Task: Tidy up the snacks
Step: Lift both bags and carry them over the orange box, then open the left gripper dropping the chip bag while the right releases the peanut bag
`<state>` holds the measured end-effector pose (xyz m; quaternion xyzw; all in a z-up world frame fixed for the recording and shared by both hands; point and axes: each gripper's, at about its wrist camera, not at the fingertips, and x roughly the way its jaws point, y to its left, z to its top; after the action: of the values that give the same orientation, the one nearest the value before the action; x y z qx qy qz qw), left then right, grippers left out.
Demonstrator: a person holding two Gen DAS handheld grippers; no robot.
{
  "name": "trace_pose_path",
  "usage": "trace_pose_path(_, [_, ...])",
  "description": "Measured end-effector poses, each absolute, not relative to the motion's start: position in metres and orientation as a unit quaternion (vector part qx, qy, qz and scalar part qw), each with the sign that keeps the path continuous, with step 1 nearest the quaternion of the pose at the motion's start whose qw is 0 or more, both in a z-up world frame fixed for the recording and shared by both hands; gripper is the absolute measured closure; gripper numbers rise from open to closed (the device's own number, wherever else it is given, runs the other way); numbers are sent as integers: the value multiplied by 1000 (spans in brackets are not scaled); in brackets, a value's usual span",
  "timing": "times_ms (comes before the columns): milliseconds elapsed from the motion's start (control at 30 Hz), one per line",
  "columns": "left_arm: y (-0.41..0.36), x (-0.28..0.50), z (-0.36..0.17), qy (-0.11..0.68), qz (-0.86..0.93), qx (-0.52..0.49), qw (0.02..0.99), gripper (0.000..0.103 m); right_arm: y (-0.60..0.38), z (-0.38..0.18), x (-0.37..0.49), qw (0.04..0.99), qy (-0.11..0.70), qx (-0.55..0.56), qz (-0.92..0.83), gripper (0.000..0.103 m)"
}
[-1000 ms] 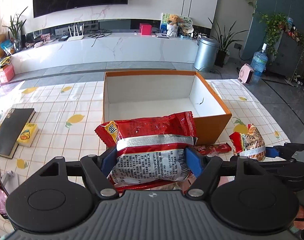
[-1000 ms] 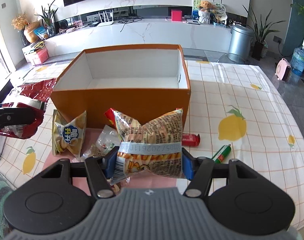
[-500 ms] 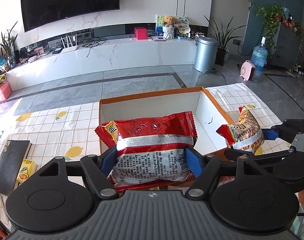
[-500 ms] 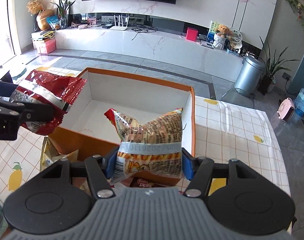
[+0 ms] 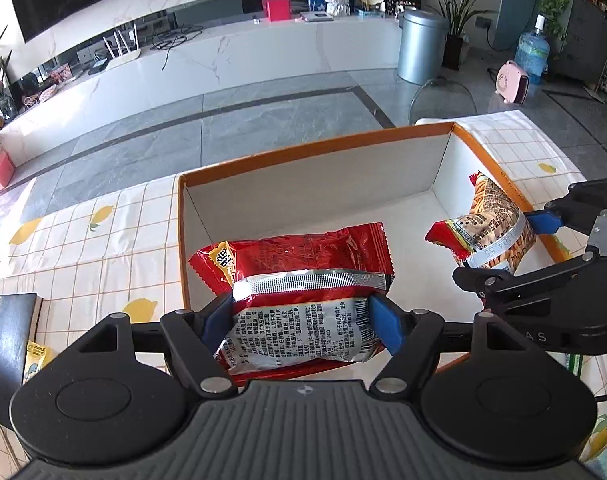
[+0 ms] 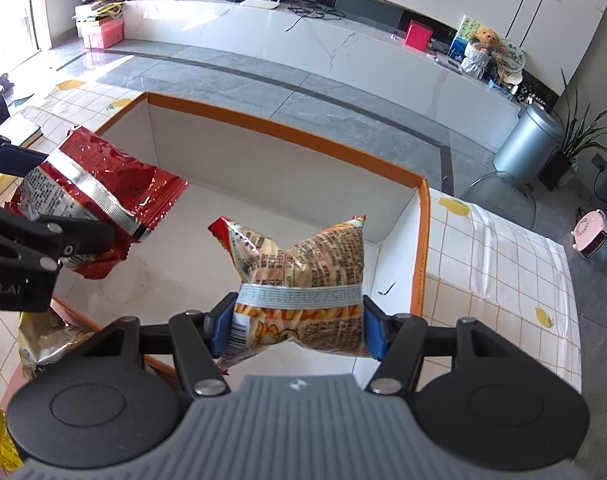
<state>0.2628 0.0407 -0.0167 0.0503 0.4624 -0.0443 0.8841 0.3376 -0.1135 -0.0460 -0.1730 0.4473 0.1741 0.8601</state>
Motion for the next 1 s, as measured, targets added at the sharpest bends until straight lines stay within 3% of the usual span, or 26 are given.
trace_pose_path(633, [36,296,-57,557,-54,93,824,18,-81,-104,394,766,577,-203,197,42])
trace_pose_path(1000, [29,304,-57,556,-52,99,823,9,-73,-111,413,751,599,-209,181,38])
